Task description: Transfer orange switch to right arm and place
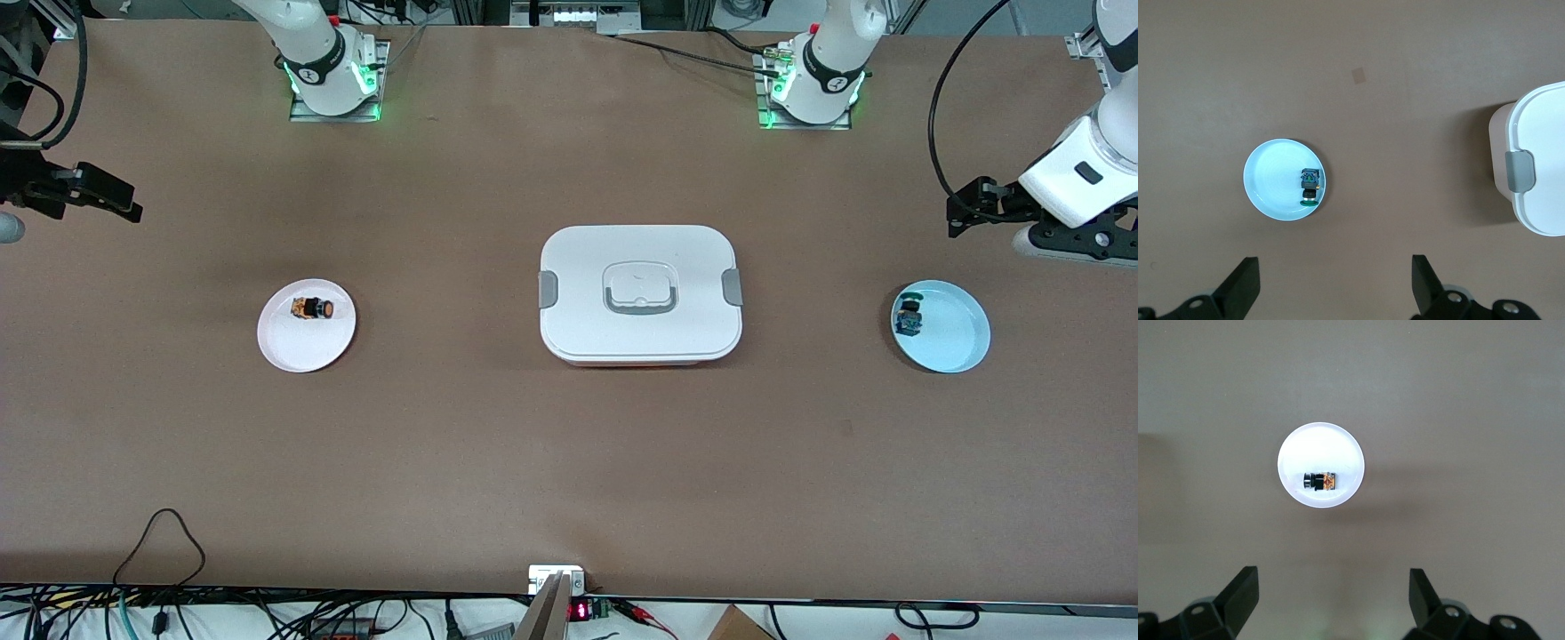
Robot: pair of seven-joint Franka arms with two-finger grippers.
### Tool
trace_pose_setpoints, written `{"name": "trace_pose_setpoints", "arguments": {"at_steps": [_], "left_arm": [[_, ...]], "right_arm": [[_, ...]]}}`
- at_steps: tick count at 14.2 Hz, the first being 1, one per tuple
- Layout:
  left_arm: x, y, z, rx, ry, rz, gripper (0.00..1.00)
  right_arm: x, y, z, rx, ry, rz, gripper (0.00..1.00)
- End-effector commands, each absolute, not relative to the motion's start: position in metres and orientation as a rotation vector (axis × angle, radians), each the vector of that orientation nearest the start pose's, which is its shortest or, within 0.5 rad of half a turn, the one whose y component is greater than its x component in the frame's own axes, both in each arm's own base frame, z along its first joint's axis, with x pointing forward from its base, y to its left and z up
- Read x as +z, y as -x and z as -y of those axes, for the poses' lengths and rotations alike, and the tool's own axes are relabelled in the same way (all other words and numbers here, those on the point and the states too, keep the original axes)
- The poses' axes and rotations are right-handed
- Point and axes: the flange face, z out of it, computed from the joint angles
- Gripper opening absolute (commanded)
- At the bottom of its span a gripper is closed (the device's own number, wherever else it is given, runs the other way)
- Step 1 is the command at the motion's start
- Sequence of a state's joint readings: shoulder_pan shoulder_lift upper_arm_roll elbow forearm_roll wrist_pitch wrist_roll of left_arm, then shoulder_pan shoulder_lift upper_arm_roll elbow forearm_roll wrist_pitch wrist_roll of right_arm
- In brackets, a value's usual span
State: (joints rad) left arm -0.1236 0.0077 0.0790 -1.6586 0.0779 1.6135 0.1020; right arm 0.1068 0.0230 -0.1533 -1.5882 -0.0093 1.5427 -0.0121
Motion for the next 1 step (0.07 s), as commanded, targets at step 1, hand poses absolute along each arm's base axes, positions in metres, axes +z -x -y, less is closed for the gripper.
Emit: {"name": "trace_pose_setpoints", "arguments": {"at_steps": [1], "left_arm": [[0.5888, -0.553, 0.0168, 0.079, 3.068, -0.23, 1.0]], "right_arm": [[0.6074, -0.5571, 0.0253, 0.095, 3.156, -0.049, 1.0]]}}
